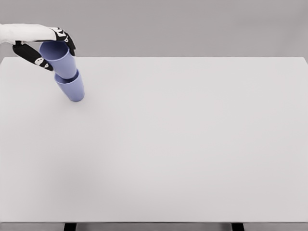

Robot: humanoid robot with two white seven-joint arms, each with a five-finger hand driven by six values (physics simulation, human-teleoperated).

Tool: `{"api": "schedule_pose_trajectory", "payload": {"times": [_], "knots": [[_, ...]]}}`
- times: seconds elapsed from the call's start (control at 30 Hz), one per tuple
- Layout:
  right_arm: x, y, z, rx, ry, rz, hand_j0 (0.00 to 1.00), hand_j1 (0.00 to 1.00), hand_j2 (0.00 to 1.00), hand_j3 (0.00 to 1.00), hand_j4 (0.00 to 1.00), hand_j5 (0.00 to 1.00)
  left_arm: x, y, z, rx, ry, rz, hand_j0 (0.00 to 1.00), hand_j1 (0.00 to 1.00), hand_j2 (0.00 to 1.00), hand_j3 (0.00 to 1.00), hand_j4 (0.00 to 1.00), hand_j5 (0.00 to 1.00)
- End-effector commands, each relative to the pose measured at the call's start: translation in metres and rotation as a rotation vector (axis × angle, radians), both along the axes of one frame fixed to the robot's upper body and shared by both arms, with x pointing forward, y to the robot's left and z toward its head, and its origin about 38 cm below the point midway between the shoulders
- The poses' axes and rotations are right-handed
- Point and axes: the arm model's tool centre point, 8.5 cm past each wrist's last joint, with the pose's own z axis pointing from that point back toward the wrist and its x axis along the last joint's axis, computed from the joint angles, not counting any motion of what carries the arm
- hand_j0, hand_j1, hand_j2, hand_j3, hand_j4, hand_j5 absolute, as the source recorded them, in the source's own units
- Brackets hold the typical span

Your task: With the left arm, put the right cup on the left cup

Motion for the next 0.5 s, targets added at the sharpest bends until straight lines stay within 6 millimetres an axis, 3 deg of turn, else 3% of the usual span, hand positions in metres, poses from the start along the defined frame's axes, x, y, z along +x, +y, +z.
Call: {"api": "schedule_pose_trajectory", "payload": {"times": [0.0,0.47], "knots": [[-0.0001,0.0000,0.0000,0.000,0.000,0.001,1.00,1.00,1.00,1.00,1.00,1.00,0.0041,0.0047,0.0001,-0.008,0.000,0.025,0.44,0.44,0.44,0.44,0.44,0.44],[-0.0001,0.0000,0.0000,0.000,0.000,0.001,1.00,1.00,1.00,1.00,1.00,1.00,0.0074,0.0019,-0.0037,-0.010,0.007,0.027,0.45,0.45,0.45,0.45,0.45,0.45]]}}
